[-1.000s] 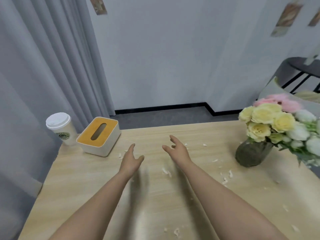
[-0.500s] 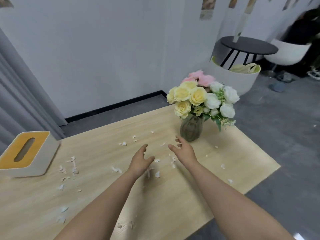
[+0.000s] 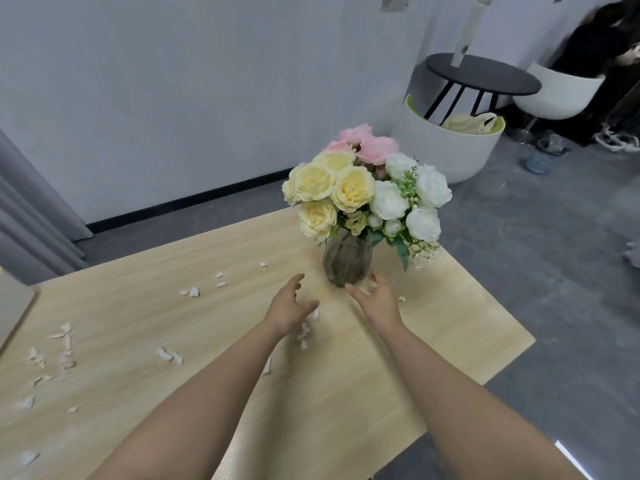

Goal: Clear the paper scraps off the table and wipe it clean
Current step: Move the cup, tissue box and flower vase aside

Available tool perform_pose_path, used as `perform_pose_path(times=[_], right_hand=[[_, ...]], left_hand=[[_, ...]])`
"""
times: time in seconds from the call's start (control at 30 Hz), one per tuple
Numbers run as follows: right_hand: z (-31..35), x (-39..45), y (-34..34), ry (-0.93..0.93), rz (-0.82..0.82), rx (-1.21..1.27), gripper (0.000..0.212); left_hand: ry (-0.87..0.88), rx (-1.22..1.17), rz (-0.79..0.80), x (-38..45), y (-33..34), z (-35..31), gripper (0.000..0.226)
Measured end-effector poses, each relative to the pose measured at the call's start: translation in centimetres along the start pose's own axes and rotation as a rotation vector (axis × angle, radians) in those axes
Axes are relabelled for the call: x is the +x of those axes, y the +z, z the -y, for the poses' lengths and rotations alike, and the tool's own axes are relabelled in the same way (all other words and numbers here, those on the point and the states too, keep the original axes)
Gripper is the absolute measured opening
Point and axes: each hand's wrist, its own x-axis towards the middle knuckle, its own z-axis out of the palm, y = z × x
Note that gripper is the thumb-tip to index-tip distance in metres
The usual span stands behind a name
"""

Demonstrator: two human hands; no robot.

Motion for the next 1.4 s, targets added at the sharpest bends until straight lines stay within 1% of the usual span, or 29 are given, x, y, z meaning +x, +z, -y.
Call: perform_pose_path(times=[0.07, 0.2, 0.3, 0.43, 0.5, 0.6, 0.73, 0.87, 1.0, 1.13, 1.23, 1.4], right_hand=[[0.0, 1.5, -0.1, -0.014, -0.008, 0.022, 0.07], [0.3, 4.0, -0.5, -0.032, -0.01, -0.012, 0.084], [1.1, 5.5, -0.8, -0.03, 0.051, -0.023, 0.078], [1.8, 6.7, -1.0, 0.025, 0.148, 0.033, 0.068], [1.9, 7.1, -1.0, 0.05, 0.185, 0.036, 0.067], [1.9, 7.6, -0.9, 0.074, 0.18, 0.041, 0.072], [1.8, 7.6, -1.1, 0.072, 0.13, -0.004, 0.067], [1.8, 7.0, -1.2, 0.054, 0.134, 0.022, 0.075], [2.7, 5.2, -0.4, -0.043, 0.114, 0.009, 0.071], [4.8, 2.0, 1.3, -0.082, 0.176, 0.042, 0.07], [6.3, -0.8, 3.4, -0.114, 0.212, 0.056, 0.071], [9.6, -5.3, 8.2, -0.163, 0.297, 0.088, 0.066]], left_hand=[[0.002, -0.011, -0.012, 1.6, 1.0, -0.4, 0.074], [-0.03, -0.043, -0.017, 4.1, 2.8, -1.0, 0.084], [-0.01, -0.052, -0.037, 5.8, 3.7, -1.9, 0.091], [0.047, -0.114, -0.063, 7.6, 4.4, -3.5, 0.089], [0.066, -0.15, -0.061, 8.4, 4.9, -3.6, 0.089], [0.063, -0.174, -0.063, 9.1, 5.6, -3.6, 0.088], [0.061, -0.203, -0.065, 8.9, 5.7, -4.0, 0.09], [0.079, -0.216, -0.074, 7.6, 5.2, -4.0, 0.098], [0.088, -0.196, -0.123, 5.6, 3.7, -3.5, 0.101], [0.097, -0.207, -0.151, 2.7, 0.9, -2.3, 0.097], [0.102, -0.202, -0.2, 0.1, -1.9, -1.0, 0.09], [0.078, -0.18, -0.276, -4.6, -7.8, 1.2, 0.091]])
